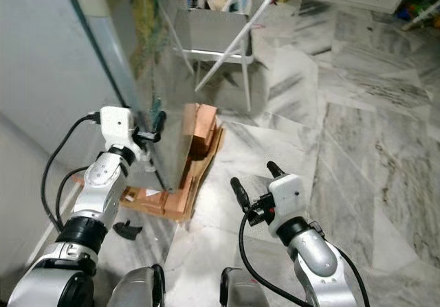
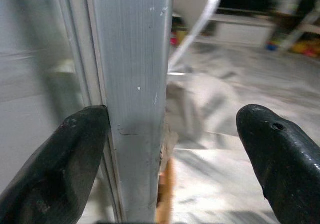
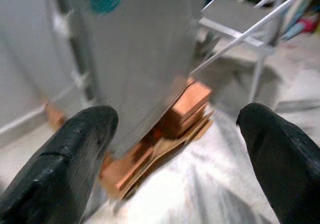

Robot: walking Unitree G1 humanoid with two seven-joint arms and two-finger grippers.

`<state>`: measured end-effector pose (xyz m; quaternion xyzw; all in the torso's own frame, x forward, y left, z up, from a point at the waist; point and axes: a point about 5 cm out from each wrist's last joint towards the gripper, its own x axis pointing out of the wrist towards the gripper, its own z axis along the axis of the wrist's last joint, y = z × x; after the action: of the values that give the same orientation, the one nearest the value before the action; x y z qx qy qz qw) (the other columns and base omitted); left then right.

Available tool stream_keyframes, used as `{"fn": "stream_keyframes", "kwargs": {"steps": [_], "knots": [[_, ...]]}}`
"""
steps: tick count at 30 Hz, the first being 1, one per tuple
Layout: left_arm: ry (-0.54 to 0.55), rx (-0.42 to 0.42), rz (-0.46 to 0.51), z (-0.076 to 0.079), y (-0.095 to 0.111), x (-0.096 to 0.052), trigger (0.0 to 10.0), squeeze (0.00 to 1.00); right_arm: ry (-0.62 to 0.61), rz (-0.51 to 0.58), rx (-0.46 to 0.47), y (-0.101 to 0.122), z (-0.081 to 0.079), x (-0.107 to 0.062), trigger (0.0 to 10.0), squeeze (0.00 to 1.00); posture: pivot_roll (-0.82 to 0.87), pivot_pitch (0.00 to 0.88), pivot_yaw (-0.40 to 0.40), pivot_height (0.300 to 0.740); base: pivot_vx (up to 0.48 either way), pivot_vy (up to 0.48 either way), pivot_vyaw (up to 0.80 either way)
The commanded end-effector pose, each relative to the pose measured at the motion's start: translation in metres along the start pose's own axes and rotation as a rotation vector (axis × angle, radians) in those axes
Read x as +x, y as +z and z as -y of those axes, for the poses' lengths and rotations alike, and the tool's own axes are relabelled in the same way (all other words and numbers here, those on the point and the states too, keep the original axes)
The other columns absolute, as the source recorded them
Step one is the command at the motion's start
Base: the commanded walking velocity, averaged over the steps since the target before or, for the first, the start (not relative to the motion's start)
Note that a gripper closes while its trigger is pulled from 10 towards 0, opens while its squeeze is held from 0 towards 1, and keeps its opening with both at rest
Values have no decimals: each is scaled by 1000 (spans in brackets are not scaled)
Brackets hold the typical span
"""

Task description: Restocking fridge

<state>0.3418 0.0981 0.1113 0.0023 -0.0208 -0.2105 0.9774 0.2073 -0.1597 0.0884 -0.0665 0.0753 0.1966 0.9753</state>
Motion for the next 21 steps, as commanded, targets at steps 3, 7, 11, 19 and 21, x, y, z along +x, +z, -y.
{"fn": "stream_keyframes", "kwargs": {"steps": [3,7,11,19,21], "knots": [[-358,3,28,68,16,19,10000,0,16,-47,-9,-7,-4,1,10000,0,-64,146,-15,740,0,0,0],[-475,5,76,100,25,19,10000,0,27,-48,5,-8,-6,0,10000,0,-74,141,-5,740,0,0,0],[-333,46,70,75,17,18,10000,0,68,-18,39,-5,-12,-3,10000,0,-80,148,5,740,0,0,0],[-123,75,18,17,1,-3,10000,0,127,-3,80,-5,-16,-1,10000,0,-46,151,-3,740,0,0,0],[-102,75,13,11,-1,-7,10000,0,129,-2,81,-5,-17,-1,10000,0,-44,150,-4,740,0,0,0]]}}
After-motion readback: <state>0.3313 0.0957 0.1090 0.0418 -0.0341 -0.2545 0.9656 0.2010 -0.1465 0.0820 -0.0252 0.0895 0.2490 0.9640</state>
